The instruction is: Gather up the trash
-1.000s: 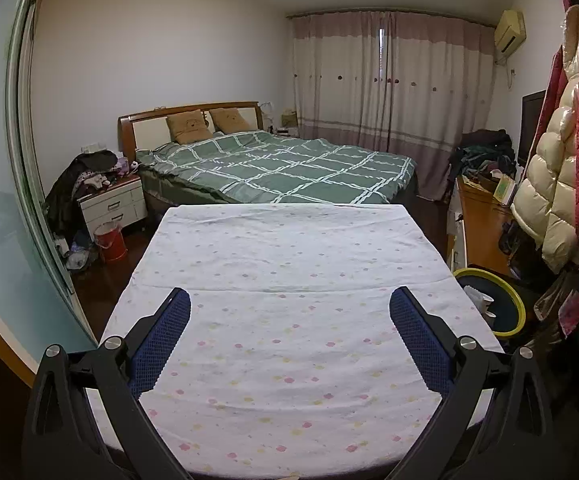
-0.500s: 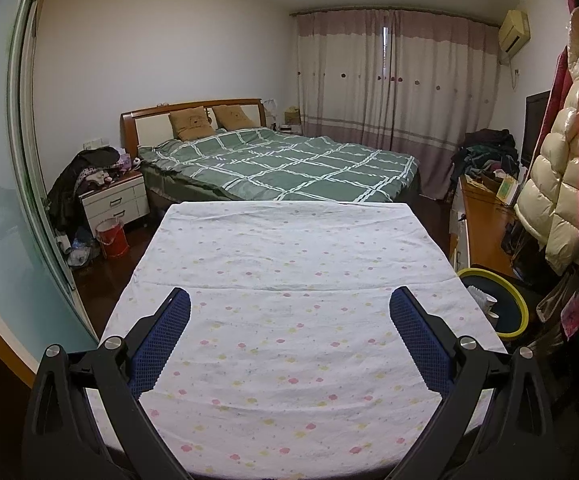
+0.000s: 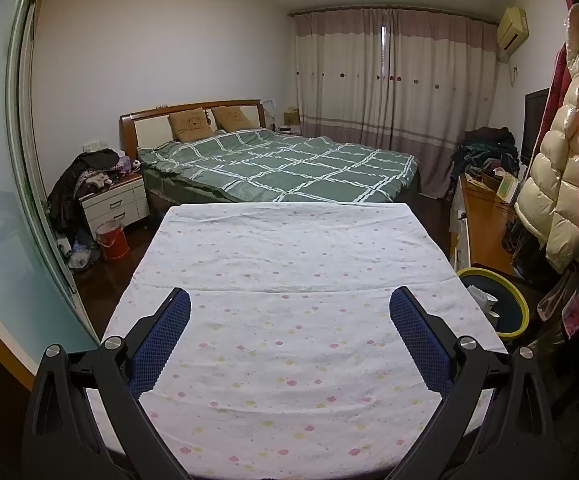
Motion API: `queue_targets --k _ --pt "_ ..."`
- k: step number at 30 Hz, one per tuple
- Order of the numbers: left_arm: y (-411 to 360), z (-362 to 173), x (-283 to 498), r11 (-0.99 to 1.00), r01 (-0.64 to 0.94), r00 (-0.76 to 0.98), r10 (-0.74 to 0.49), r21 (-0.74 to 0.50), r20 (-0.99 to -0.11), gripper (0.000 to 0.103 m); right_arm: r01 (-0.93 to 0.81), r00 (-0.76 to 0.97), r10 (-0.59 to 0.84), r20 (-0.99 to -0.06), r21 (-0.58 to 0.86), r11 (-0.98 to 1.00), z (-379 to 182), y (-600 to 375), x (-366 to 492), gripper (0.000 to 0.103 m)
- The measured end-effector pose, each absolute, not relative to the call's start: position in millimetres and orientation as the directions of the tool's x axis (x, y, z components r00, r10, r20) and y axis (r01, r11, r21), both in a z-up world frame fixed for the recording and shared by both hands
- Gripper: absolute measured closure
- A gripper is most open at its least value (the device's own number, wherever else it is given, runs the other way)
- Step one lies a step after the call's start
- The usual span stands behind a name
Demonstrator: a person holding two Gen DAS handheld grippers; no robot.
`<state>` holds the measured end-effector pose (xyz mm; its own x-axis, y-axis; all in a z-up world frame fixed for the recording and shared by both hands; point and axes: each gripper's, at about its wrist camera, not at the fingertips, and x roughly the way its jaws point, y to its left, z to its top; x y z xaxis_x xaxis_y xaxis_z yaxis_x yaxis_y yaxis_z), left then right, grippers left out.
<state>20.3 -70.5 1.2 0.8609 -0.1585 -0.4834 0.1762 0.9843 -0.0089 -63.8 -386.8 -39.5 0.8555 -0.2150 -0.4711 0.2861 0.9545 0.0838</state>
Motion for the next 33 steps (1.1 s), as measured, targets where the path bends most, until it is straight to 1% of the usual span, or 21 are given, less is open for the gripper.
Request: queue_targets --k 33 --pt "-73 -9 22 0.983 0.182 0.846 -0.163 -0.014 -0.508 0.005 0.279 0.852 -0.197 -0.486 0.102 0.955 -47 -384 -59 0.007"
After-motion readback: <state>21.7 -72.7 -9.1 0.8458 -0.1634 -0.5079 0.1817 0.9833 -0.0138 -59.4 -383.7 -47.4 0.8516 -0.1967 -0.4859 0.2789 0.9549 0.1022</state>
